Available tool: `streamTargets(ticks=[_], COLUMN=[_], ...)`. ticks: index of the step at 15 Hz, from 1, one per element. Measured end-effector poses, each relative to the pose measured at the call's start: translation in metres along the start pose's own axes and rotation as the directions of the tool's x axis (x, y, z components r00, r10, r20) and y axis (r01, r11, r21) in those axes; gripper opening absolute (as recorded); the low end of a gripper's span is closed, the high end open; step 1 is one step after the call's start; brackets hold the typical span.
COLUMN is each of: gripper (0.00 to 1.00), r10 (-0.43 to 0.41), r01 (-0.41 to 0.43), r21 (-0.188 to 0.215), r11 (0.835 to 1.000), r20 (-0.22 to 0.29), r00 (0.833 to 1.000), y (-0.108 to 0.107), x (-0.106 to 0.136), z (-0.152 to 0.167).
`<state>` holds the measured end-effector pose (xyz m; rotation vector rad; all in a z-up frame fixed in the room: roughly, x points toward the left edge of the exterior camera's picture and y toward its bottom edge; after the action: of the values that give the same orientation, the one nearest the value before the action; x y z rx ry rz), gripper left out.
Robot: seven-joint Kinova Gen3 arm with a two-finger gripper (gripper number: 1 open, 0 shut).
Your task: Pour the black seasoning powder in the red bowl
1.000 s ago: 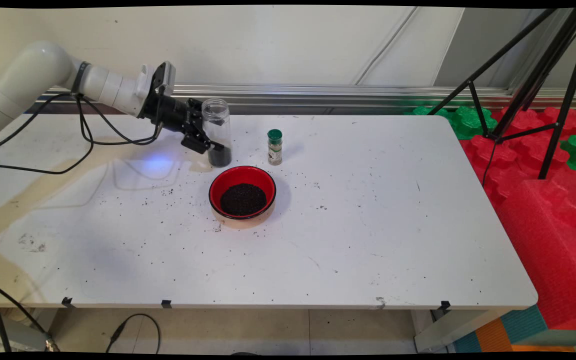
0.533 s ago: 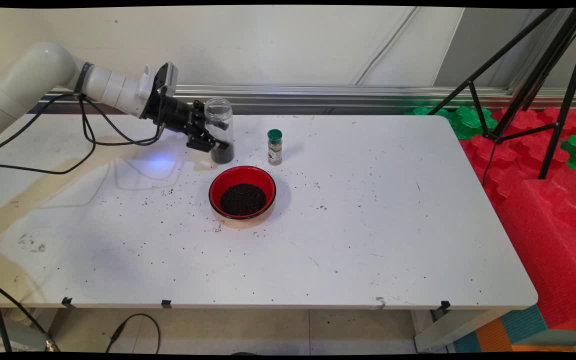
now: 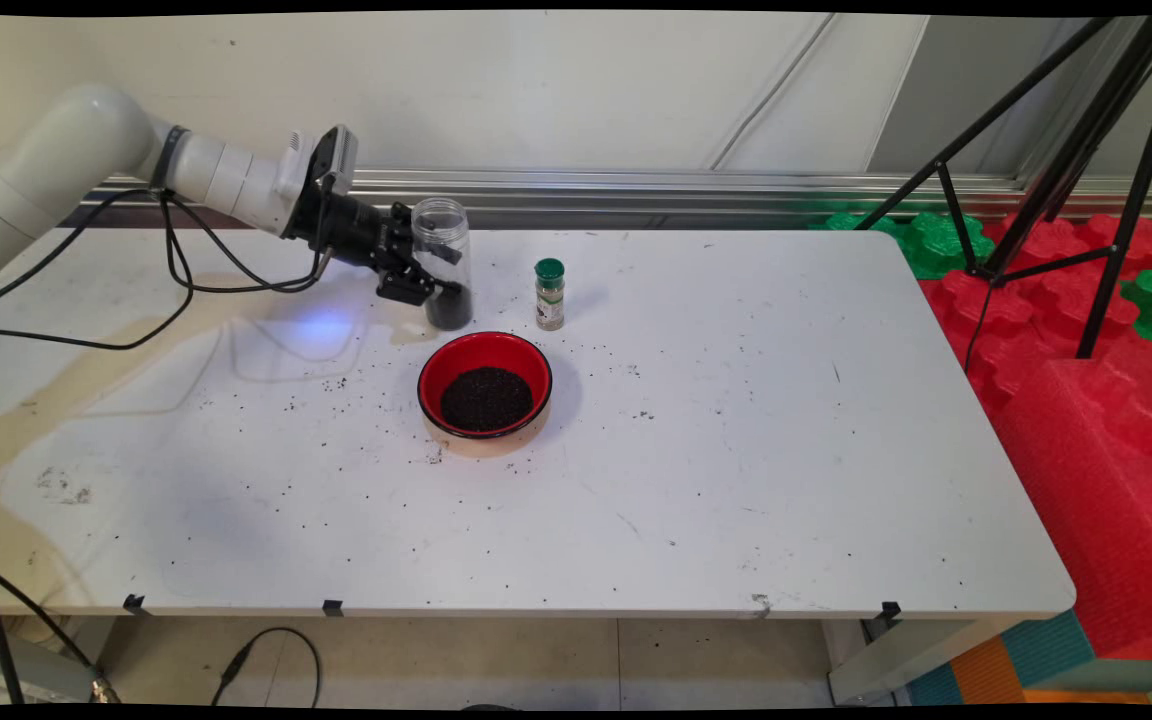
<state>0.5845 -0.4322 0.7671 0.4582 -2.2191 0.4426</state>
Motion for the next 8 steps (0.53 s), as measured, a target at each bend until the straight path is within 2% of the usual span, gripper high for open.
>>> streamTargets(ticks=[4,8], gripper=[0.0,0.0], r10=[0.023,0.05], r01=[-0.023,-0.049], r21=[0.0,0.018], r11=[1.0,0.999], r20=[-0.022,-0.044], r00=[0.999,0.998], y=[0.003,0.007], x=[0.006,0.013], z=[-0.001,-0.004])
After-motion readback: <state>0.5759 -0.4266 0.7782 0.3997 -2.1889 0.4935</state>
